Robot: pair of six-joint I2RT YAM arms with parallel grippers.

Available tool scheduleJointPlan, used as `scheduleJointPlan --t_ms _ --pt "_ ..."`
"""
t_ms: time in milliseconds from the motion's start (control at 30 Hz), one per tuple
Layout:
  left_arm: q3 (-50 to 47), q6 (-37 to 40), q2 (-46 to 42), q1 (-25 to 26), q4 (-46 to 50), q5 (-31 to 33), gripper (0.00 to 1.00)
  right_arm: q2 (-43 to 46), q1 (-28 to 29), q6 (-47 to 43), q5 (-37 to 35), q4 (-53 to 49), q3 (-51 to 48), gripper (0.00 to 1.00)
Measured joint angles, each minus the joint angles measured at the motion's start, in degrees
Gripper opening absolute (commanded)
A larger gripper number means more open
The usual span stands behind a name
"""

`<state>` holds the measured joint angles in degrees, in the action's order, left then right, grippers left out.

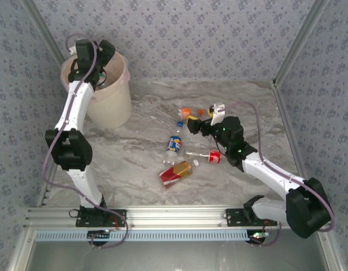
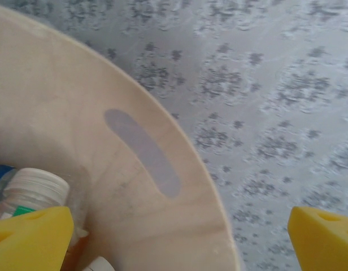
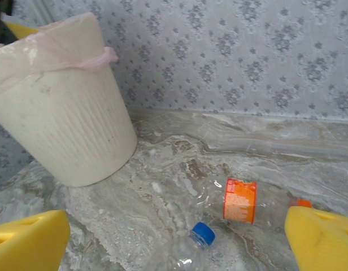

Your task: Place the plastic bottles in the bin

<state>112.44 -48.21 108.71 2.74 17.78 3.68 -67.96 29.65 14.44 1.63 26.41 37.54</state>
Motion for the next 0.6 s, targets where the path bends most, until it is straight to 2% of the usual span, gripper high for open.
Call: scheduleJointPlan --t_ms 233,433,600 --pt "-8.37 4.39 -8.74 1.95 -4.96 -4.13 0.98 0.00 -1.57 4.11 -6.34 -6.43 -0.26 1.00" --pt "-14.38 10.71 -14.38 7.63 -7.34 -6.32 0.98 1.42 -2.69 9.75 -9.53 -15.93 -0.20 1.00" --pt "-20.52 14.62 -17.92 12.00 -10.12 -10.71 0.98 2.71 -3.43 16.85 -11.58 -28.46 2.51 1.00"
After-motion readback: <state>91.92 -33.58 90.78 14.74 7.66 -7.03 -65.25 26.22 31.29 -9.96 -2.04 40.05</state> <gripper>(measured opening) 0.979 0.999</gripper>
